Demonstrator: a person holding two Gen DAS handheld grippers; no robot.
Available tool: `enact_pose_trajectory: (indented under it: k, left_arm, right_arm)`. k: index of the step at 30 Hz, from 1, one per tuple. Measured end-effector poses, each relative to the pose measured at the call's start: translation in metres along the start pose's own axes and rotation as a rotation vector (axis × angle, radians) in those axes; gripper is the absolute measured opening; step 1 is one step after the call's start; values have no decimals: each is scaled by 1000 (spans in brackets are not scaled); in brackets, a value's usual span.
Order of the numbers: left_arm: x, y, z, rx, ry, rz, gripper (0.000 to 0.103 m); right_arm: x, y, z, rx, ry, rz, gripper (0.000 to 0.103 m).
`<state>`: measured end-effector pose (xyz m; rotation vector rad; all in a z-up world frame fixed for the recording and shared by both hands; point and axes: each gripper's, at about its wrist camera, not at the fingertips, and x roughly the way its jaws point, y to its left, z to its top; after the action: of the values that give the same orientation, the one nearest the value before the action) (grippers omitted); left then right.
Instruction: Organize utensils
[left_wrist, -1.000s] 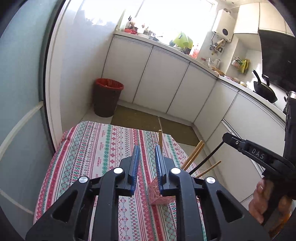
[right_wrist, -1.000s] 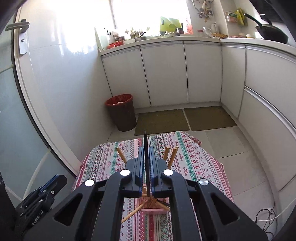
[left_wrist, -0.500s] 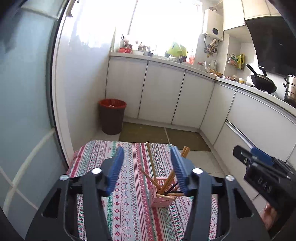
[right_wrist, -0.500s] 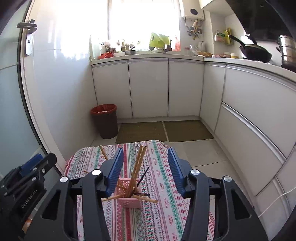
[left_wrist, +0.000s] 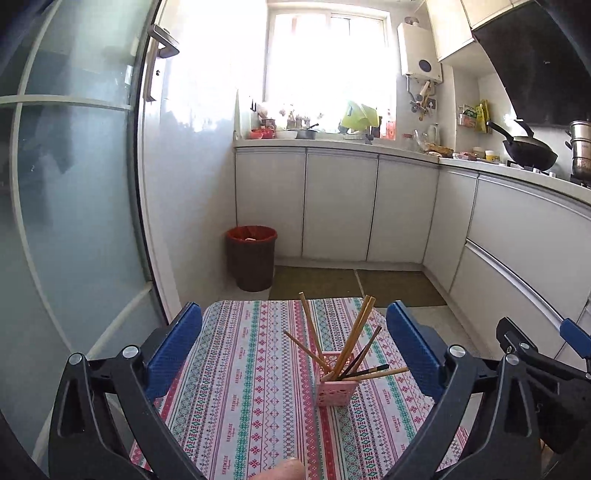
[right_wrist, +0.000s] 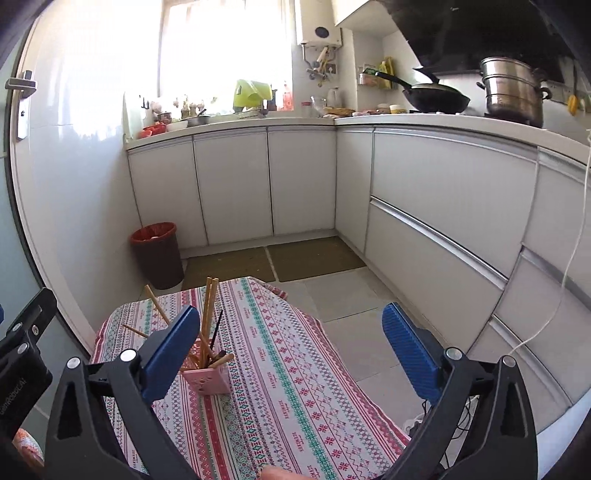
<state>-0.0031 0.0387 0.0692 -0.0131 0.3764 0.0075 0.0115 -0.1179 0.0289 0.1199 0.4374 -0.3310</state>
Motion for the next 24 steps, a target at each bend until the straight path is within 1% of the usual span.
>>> enact_pose_trajectory:
  k: [3, 7, 12, 17, 24]
  left_arm:
    - [-5, -1, -2, -3, 4, 12, 96]
    - [-9, -2, -4, 8, 19, 1, 96]
    - [-12, -5, -3, 9, 26, -6, 96]
    - [-11, -4, -4, -5, 46, -4, 96]
    - [-11, -6, -5, 8, 57, -7, 96]
  right_arm:
    - [-11, -3, -4, -1, -14, -22, 96]
    - [-20, -9, -4, 24, -11, -13, 96]
    - [-22, -14, -4, 32, 14, -6, 96]
    - [-24, -16, -3, 32, 15, 0, 96]
    - [-29, -16, 0, 31, 10, 7, 96]
